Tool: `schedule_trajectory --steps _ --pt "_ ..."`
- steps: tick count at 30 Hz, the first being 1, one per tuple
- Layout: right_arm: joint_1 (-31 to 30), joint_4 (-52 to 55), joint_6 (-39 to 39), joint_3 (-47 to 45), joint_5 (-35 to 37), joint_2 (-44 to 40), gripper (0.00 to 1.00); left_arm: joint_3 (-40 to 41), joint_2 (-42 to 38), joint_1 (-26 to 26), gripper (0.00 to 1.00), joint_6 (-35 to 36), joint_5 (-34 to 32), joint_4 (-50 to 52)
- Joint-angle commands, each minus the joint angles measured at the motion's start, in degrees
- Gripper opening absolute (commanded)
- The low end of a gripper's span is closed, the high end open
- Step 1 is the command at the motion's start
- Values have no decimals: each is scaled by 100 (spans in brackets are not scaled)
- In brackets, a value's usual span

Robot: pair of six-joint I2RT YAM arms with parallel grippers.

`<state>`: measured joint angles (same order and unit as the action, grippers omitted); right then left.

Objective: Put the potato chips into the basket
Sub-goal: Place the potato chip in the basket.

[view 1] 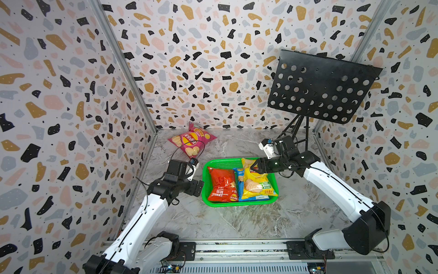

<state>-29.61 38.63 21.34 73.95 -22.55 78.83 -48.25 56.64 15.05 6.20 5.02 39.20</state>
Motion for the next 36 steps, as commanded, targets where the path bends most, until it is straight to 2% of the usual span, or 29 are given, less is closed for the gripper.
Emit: schedule_trajectory --steps 1,8,11,15,23,30,33,36 --pt "-82 835 -296 90 523 -227 59 81 -15 -31 100 -63 -57 -194" --pt "-630 800 -425 -445 954 -192 38 80 -13 -30 100 -66 -100 -206" --pt "-633 718 -381 -698 1178 -173 37 74 -13 -31 100 -66 -101 -193" --pt "-642 579 -420 -1014 1284 -229 38 83 -12 -33 100 -66 -93 -194" --pt "-639 538 -473 -1254 1056 -96 47 82 -25 -35 100 -59 -112 -195" --pt "-647 997 -593 -624 1059 -476 55 19 -81 -30 100 56 -89 -151" --pt "-643 1053 -579 -289 1033 -666 58 -135 -73 -33 100 582 127 6" --pt "-643 1054 -483 -54 1026 -767 58 -450 147 -28 100 778 -218 -88"
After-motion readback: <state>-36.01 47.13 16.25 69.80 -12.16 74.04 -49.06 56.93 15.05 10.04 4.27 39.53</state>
